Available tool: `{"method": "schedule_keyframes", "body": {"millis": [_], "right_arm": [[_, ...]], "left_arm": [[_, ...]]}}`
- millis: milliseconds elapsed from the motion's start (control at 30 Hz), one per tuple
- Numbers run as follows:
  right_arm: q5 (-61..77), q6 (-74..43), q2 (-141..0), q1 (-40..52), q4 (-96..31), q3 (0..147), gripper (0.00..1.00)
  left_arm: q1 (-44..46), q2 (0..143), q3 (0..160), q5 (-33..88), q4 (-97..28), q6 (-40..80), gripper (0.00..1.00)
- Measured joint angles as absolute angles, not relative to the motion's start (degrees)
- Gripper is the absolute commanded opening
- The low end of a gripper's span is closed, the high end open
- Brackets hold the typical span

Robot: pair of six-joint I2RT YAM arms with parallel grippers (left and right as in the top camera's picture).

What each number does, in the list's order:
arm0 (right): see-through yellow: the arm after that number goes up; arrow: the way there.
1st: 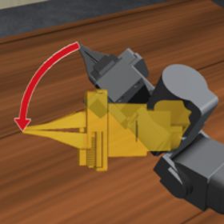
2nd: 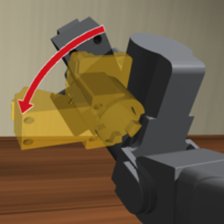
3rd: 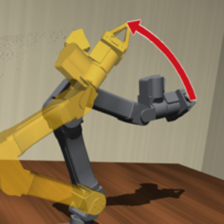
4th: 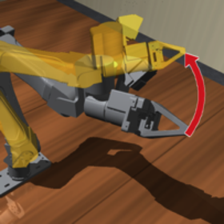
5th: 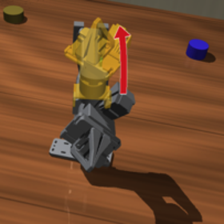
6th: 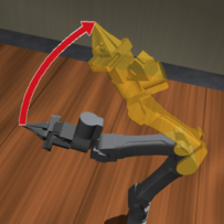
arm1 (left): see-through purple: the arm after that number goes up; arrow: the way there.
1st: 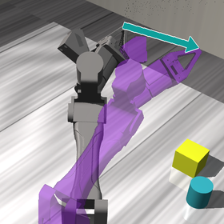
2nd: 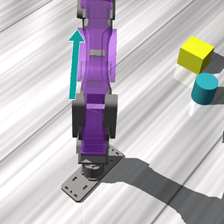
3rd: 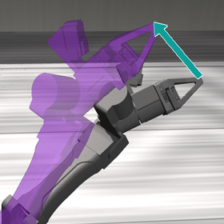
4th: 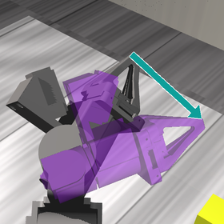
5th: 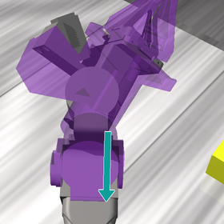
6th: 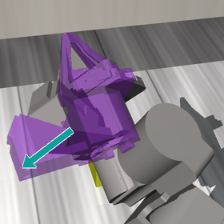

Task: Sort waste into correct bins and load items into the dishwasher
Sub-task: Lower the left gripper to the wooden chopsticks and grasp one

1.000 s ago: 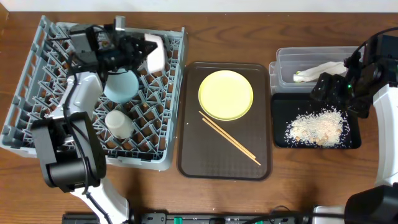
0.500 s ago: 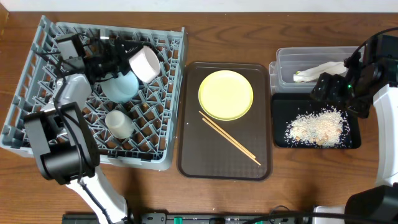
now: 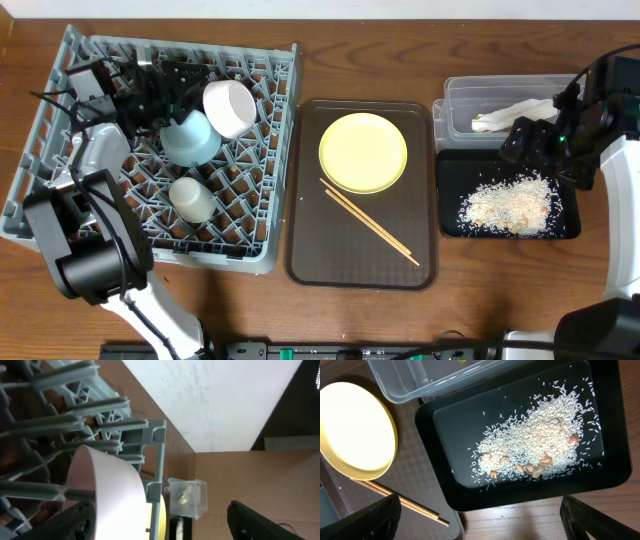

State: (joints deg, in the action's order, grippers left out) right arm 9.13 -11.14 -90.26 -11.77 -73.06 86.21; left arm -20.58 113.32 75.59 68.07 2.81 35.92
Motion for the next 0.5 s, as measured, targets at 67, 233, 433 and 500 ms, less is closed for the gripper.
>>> {"method": "schedule_keyframes", "body": {"millis": [67, 233, 433, 500], "right_arm": [[9.1, -11.1, -90.3, -11.8, -73.1, 86.2, 0.99], [9.1, -11.1, -90.3, -11.8, -73.0, 86.2, 0.99], [9.1, -11.1, -90.3, -11.8, -73.0, 86.2, 0.99], [9.1, -11.1, -90.3, -11.8, -73.0, 86.2, 0.99]], "left_arm": [[-20.6, 111.6, 75.6, 67.4, 2.8, 35.6, 0.91], [-20.4, 105.4, 75.6, 66.1, 0.8, 34.4, 0.92], [-16.6, 96.5, 75.7, 55.5, -18.0, 26.7, 0.92], [-12.4, 93.4, 75.6, 47.6, -25.9, 23.0, 0.92]]}}
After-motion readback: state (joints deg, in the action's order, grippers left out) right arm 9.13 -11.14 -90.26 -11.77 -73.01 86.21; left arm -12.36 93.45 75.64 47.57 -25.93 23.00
